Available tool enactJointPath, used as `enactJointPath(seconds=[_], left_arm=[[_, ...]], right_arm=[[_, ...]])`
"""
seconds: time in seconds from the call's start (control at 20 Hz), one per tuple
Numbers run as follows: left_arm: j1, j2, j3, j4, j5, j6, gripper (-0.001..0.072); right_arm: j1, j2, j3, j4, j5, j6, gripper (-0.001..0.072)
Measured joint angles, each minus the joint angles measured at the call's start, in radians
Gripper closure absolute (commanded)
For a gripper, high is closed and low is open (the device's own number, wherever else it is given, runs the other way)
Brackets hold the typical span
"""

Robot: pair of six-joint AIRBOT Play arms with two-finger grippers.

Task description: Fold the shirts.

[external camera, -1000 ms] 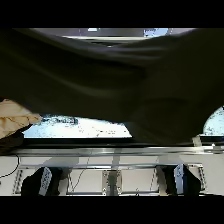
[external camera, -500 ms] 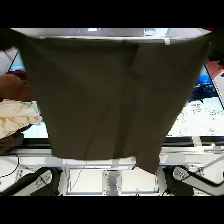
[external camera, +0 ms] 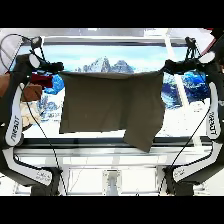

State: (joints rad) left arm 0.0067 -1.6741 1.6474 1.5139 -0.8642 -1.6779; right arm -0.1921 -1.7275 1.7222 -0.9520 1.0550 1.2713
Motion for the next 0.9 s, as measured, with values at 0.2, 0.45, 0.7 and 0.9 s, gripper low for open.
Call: enactJointPath(seconds=[0.2, 0.45, 0.7, 0.9], left_arm=[[-0.005, -0.039, -0.011, 0.037, -0.047, -0.009, 0.0697], [-0.006, -0.057, -0.082, 0.049, -0.093, 0.004, 0.0696], [-0.007, -0.061, -0.151, 0.052, -0.101, 0.009, 0.0695], [-0.007, -0.062, -0.171, 0.002, -0.151, 0.05, 0.002]], right_arm=[[0.013, -0.03, -0.021, -0.077, 0.048, 0.005, 0.0683], [0.023, -0.04, -0.15, -0.15, 0.126, 0.007, 0.0683], [0.026, -0.042, -0.274, -0.164, 0.113, 0.008, 0.068], [0.025, -0.04, -0.311, -0.158, 0.098, 0.009, 0.0451]])
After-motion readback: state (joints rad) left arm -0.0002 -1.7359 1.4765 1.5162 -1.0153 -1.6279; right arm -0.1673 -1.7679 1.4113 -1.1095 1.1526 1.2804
